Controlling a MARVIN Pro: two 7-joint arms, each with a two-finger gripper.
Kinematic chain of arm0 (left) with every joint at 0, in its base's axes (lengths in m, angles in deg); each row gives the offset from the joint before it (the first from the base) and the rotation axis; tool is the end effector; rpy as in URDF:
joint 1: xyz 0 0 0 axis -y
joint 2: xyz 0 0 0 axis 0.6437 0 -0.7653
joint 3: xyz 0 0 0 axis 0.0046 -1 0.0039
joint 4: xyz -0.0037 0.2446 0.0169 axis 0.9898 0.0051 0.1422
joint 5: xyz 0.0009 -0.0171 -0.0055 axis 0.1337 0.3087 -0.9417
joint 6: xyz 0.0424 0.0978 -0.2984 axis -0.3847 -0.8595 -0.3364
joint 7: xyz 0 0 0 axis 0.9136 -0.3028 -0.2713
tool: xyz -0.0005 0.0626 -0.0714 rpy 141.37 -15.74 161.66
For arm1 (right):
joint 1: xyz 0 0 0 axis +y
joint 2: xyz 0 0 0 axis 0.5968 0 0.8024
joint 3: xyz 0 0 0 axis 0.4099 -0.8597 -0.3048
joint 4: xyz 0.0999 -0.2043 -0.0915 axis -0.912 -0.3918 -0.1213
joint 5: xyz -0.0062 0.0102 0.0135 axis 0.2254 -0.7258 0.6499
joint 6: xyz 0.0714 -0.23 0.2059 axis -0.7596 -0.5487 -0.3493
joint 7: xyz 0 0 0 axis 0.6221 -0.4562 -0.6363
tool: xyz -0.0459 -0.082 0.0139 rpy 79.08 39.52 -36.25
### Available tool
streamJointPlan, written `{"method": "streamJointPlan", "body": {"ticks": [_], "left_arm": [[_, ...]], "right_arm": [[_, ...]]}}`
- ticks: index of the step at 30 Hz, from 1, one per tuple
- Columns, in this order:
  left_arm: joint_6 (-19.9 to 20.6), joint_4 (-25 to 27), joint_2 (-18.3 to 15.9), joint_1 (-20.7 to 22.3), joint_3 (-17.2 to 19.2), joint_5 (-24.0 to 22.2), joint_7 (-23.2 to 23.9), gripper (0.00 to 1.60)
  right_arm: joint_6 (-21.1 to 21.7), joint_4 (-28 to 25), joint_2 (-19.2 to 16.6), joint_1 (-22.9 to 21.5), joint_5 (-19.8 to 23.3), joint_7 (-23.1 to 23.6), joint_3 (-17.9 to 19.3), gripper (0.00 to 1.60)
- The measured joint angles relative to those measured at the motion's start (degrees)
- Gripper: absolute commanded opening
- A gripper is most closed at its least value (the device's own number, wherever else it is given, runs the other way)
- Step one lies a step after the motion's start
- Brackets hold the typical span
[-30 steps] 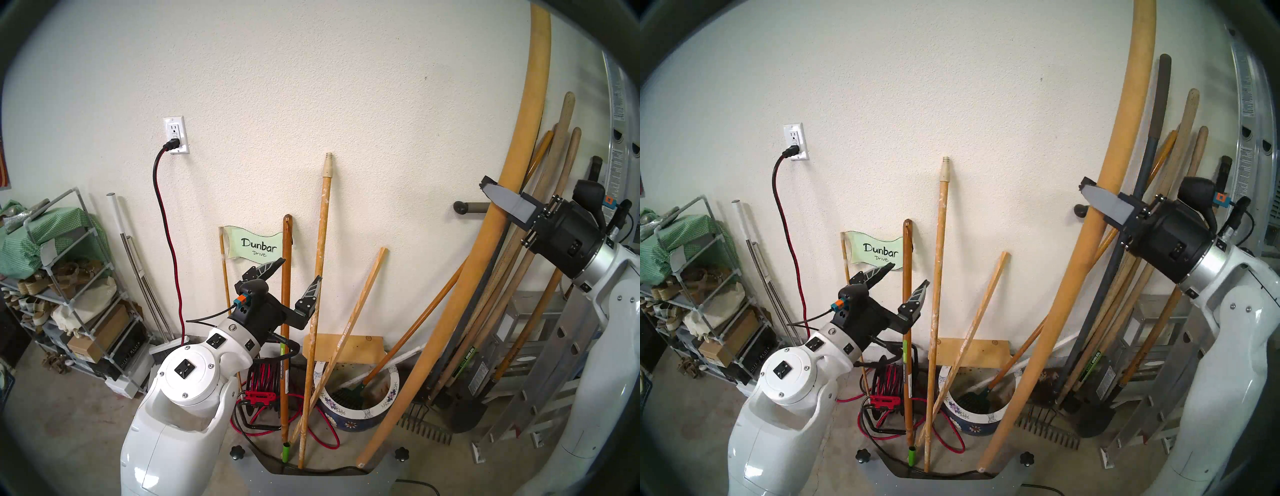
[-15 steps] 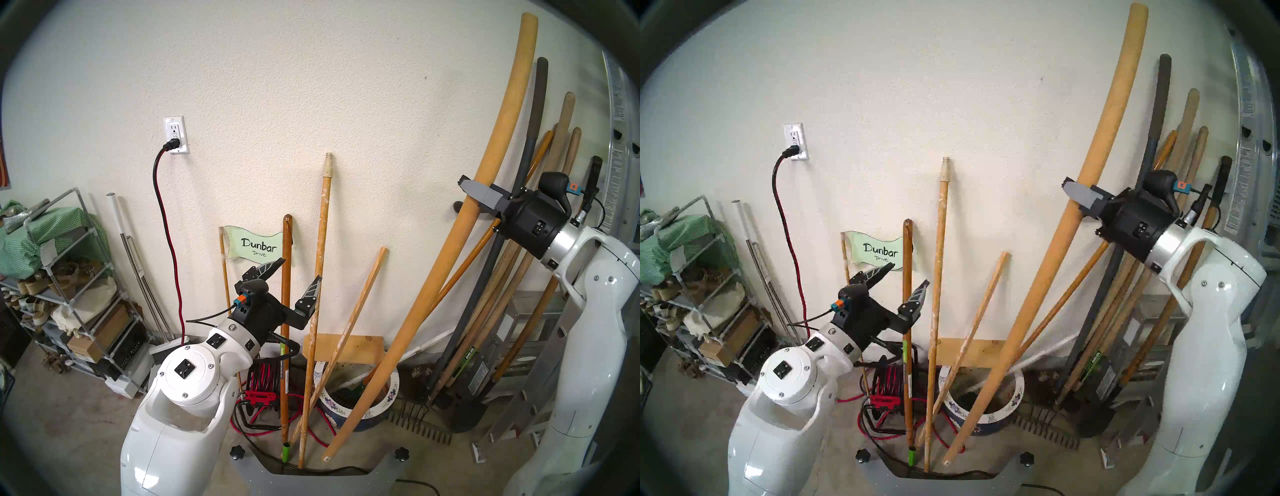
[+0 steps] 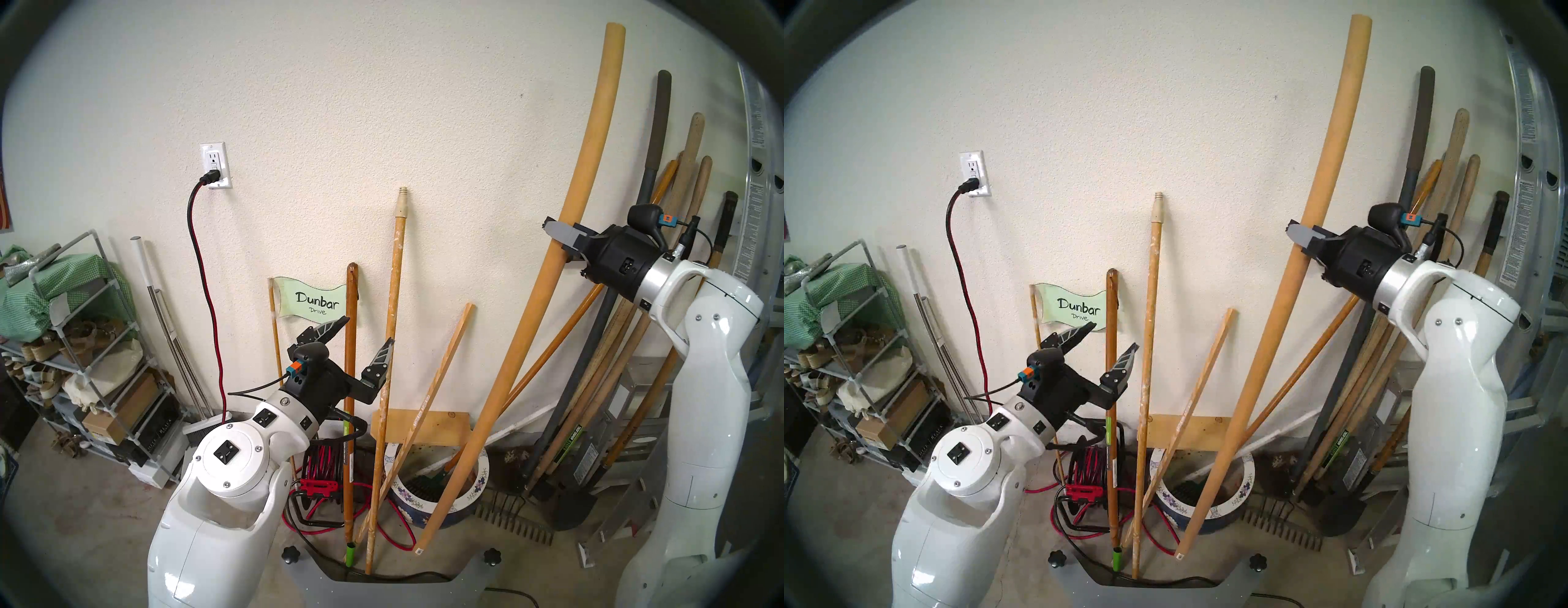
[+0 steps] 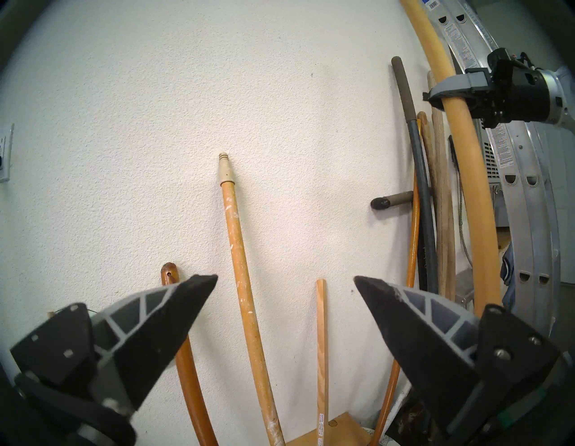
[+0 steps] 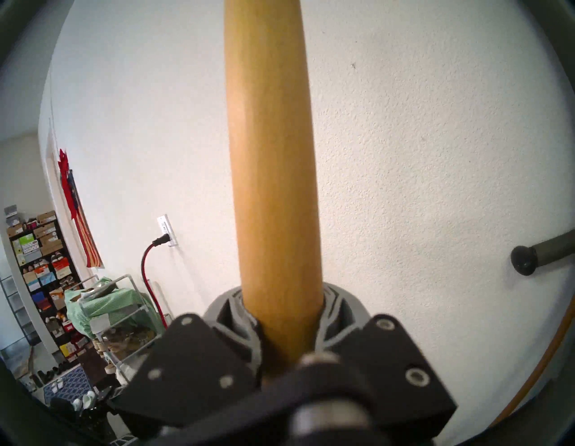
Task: Put wooden sticks into the pot
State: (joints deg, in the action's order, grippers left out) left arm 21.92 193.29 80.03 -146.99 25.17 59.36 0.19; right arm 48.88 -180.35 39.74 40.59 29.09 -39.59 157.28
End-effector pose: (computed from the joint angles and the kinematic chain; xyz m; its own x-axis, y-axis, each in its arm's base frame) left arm 0.3361 -0.0638 -0.1704 -0.1421 -0.0256 0.9895 -0.4817 -0.8715 -0.0917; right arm 0.3749 -0.0716 0.0092 0.0926 -0.2753 0.9569 0.4415 -0.8500 -0.2873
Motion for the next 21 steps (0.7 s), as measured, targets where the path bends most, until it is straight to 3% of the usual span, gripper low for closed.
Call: {"method": "streamJointPlan", "body": {"ticks": [8,21], "left_arm": [[0.0,0.0,0.0,0.0,0.0,0.0,0.0,1.6],[0.0,0.0,0.0,0.0,0.0,0.0,0.0,1.6]], "right_arm": [[-6.0,4.7,-0.9,-2.6,-4.7,-0.1,-3.1,0.0],[-12.7,9.8,-0.6,-6.4,-8.1,0.8,-5.3,0.0]]}}
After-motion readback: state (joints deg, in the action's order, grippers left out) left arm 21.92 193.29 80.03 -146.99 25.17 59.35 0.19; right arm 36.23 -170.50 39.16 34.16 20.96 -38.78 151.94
